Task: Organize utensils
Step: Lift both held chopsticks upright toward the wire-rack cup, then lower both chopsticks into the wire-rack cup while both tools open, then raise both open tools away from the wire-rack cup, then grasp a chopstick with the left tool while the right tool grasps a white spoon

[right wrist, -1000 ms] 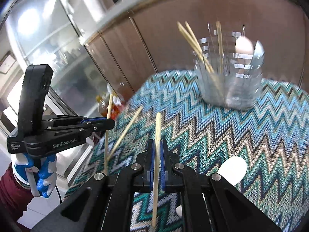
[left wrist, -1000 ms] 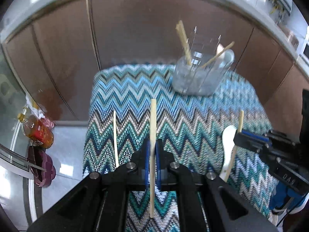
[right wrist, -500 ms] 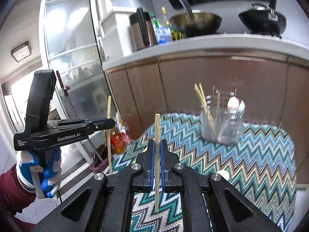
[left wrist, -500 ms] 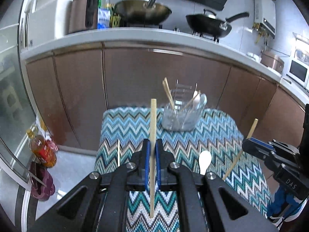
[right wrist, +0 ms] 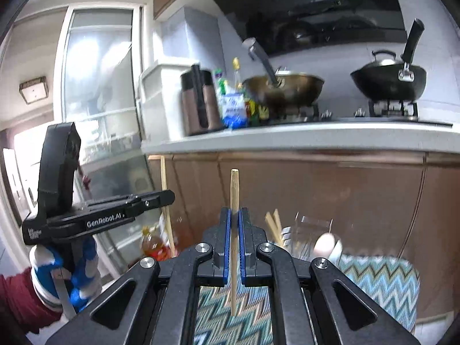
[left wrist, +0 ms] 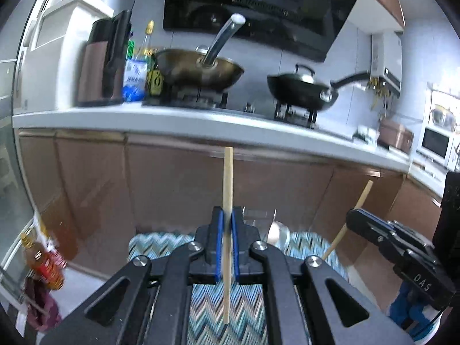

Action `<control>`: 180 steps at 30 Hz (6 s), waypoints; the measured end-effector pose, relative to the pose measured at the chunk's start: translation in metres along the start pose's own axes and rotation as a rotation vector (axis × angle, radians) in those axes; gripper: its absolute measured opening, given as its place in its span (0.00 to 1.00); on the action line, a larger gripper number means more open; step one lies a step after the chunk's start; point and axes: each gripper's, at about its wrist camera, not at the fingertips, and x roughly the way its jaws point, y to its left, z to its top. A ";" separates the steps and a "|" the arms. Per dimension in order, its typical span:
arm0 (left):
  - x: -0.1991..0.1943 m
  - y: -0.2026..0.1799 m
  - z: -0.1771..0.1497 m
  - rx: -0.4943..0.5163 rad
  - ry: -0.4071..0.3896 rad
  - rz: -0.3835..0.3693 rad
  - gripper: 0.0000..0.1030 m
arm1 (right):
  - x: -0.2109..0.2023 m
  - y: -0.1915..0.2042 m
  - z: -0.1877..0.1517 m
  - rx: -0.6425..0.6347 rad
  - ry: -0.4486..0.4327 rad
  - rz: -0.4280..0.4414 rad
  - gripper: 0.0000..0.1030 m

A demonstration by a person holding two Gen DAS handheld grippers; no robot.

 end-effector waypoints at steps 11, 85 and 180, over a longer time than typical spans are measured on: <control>0.110 -0.015 0.027 -0.065 -0.065 -0.029 0.05 | 0.069 -0.053 0.025 -0.046 -0.069 -0.116 0.05; -0.144 0.036 -0.028 -0.199 -0.252 0.191 0.68 | -0.146 0.056 -0.019 -0.011 -0.180 -0.212 0.60; 0.176 0.152 -0.185 -0.196 0.859 0.140 0.30 | 0.052 -0.137 -0.226 0.485 0.613 -0.054 0.32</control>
